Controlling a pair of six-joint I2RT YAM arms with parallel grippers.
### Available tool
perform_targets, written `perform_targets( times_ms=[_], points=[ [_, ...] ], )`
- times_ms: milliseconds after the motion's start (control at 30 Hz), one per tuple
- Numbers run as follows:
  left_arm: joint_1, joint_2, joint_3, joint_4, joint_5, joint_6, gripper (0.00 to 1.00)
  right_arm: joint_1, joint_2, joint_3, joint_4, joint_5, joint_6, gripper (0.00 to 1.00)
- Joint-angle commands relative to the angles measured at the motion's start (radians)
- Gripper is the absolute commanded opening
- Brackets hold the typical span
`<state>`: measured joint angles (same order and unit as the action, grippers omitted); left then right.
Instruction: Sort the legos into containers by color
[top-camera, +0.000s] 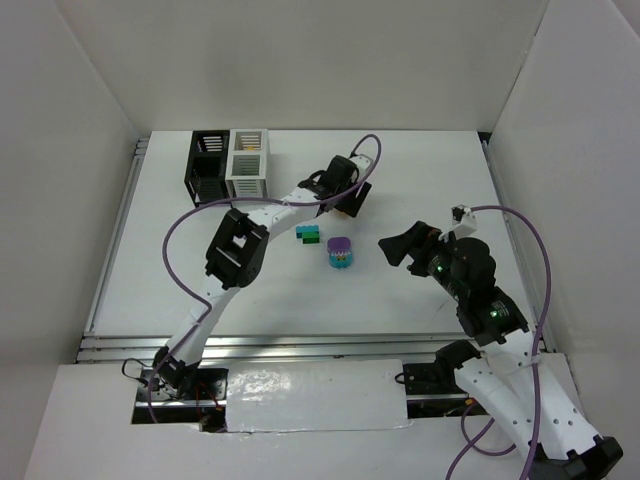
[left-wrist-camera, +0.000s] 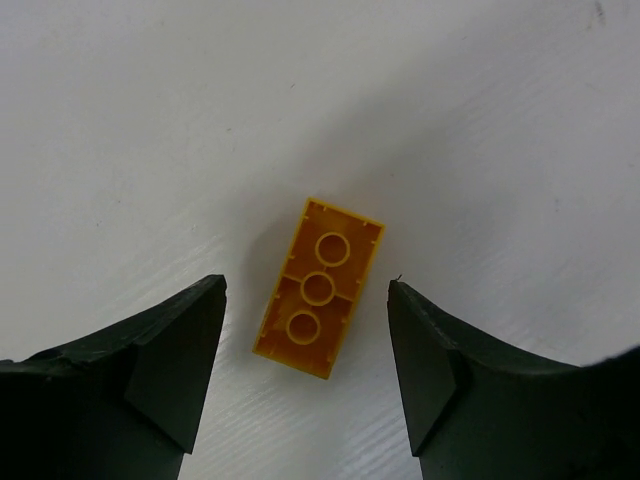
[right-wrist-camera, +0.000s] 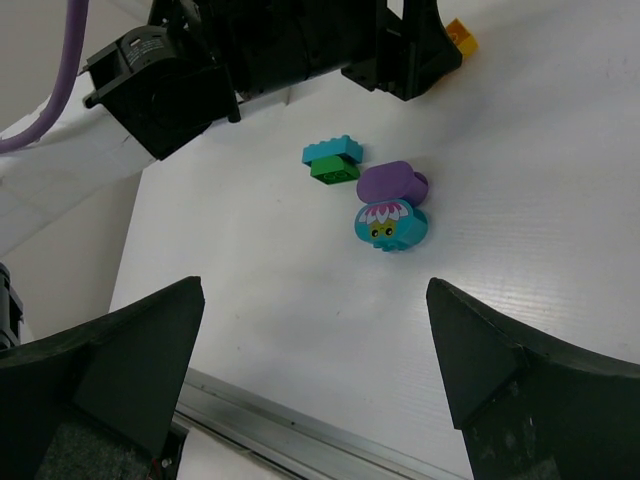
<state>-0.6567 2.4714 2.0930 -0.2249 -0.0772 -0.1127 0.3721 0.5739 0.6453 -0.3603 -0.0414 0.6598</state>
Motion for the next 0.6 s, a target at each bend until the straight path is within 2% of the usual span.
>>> perform_targets(
  times_ms=[0,200,333,400,500,567],
  points=[
    [0.003,0.035,0.044,-0.013,-0.027,-0.012,0.78,-0.005,0.003,0.008,0.026,-0.003,-0.019,1.0],
    [0.003,0.089,0.114,-0.083,0.02,-0.012,0.7,-0.005,0.004,0.004,0.03,-0.008,-0.023,1.0],
    [0.003,0.077,0.092,-0.085,0.033,-0.018,0.4,-0.006,0.006,0.002,0.035,-0.005,-0.023,1.0],
    [0.003,0.072,0.09,-0.093,0.031,-0.018,0.32,-0.006,0.007,0.005,0.037,-0.006,-0.023,1.0],
    [0.003,0.037,0.082,-0.113,0.011,-0.024,0.0,-0.006,0.007,0.005,0.038,-0.005,-0.023,1.0],
    [0.008,-0.056,0.001,-0.055,-0.009,-0.025,0.0,-0.004,0.007,0.005,0.041,-0.006,-0.023,1.0]
  ],
)
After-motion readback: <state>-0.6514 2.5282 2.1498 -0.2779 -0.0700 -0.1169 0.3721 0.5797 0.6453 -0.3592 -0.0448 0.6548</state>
